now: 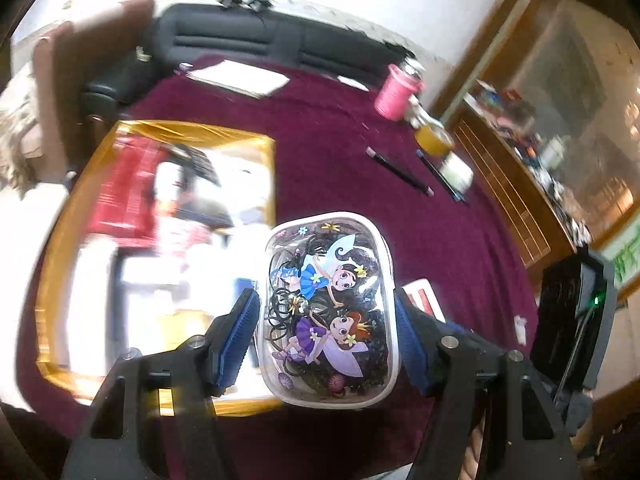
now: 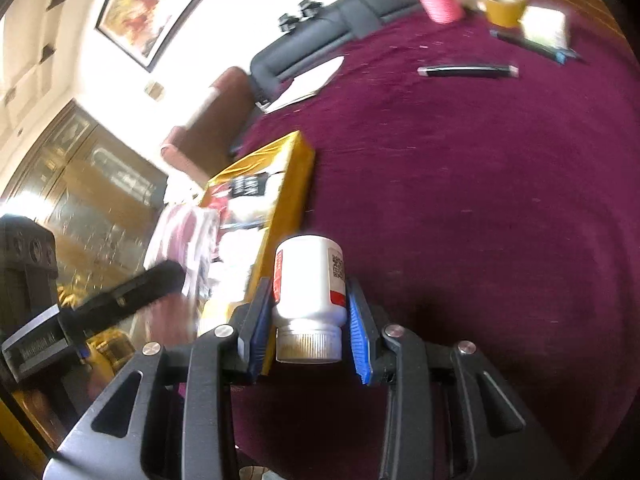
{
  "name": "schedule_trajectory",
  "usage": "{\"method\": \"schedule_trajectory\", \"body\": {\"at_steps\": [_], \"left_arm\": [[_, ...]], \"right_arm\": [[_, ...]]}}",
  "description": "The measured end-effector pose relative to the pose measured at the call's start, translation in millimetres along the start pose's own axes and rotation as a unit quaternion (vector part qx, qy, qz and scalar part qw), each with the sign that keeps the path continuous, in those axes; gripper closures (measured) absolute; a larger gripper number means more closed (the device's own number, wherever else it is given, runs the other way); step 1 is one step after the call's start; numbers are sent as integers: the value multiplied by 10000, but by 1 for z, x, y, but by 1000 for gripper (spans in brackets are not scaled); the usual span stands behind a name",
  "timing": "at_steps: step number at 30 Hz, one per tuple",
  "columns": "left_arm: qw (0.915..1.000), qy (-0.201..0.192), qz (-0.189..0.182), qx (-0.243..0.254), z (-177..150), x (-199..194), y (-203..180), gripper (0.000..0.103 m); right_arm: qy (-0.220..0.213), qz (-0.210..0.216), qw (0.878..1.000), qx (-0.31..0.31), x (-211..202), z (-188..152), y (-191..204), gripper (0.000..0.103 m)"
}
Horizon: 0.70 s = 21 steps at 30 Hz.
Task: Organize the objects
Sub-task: 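Carry the cartoon pouch and pill bottle over the tray with both tools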
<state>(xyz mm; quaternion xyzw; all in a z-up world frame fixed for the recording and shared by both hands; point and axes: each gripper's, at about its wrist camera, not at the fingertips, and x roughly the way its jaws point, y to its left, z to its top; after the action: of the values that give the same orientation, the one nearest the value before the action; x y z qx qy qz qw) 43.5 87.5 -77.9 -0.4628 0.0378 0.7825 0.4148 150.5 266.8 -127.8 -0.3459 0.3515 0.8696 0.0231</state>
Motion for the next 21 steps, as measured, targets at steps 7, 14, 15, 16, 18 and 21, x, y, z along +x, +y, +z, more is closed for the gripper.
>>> {"method": "schedule_trajectory", "body": {"at_steps": [7,14,15,16,18,21], "left_arm": [[9979,-197,422,-453,5,-29,58,43],[9952,167,891,-366,-6,-14,80,43],[9947,227,937,-347,-8,-10,81,43],[9941,306,983,-343,-10,-5,83,43],[9929,422,1050,-370,-12,2,89,42],[9910,488,1167,-428,-13,6,97,42]], "right_arm": [[288,194,9988,-352,26,-11,40,71],[573,231,9966,-551,44,-21,58,71],[624,268,9961,-570,45,-23,60,71],[695,326,9952,-600,50,-24,64,71],[791,372,9938,-680,57,-27,72,71],[929,380,9910,-880,68,-32,84,71]]}}
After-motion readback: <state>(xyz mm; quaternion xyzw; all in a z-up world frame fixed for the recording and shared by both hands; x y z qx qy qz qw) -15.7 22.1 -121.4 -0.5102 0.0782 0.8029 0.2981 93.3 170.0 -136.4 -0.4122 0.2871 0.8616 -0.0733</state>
